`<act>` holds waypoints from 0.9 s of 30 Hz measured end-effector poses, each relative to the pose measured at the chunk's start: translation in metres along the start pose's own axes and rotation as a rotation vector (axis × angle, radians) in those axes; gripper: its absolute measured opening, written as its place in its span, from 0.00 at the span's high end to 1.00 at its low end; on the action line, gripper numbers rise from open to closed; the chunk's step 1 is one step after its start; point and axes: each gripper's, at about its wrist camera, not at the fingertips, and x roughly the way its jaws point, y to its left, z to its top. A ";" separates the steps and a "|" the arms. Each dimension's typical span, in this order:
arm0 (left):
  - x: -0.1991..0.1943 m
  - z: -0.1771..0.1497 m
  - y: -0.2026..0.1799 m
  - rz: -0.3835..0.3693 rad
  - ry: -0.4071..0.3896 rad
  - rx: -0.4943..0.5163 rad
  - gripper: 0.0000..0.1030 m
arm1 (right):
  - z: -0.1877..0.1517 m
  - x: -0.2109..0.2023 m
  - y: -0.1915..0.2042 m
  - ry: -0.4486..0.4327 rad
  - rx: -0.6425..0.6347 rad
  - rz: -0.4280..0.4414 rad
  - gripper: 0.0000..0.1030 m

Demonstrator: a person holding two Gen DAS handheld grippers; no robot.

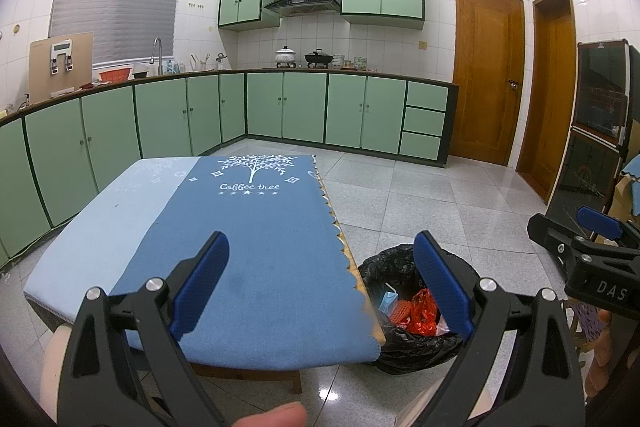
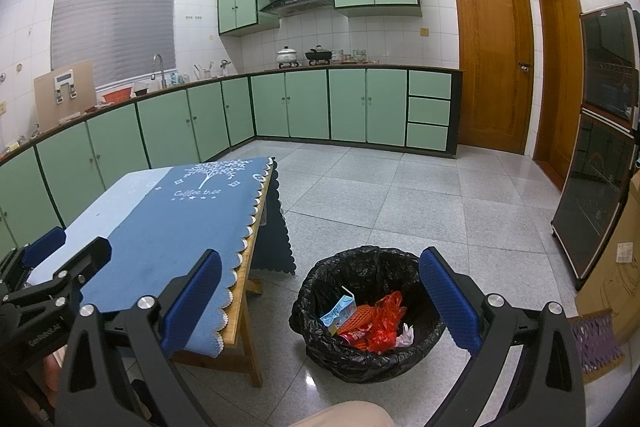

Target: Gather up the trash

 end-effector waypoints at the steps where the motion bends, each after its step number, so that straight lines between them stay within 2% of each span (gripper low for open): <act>1: 0.000 0.000 0.001 0.001 0.000 -0.001 0.12 | 0.000 0.000 0.000 0.000 -0.001 0.000 0.06; 27: -0.001 0.000 0.004 0.004 0.002 0.000 0.12 | 0.000 0.000 0.002 -0.001 -0.001 0.001 0.06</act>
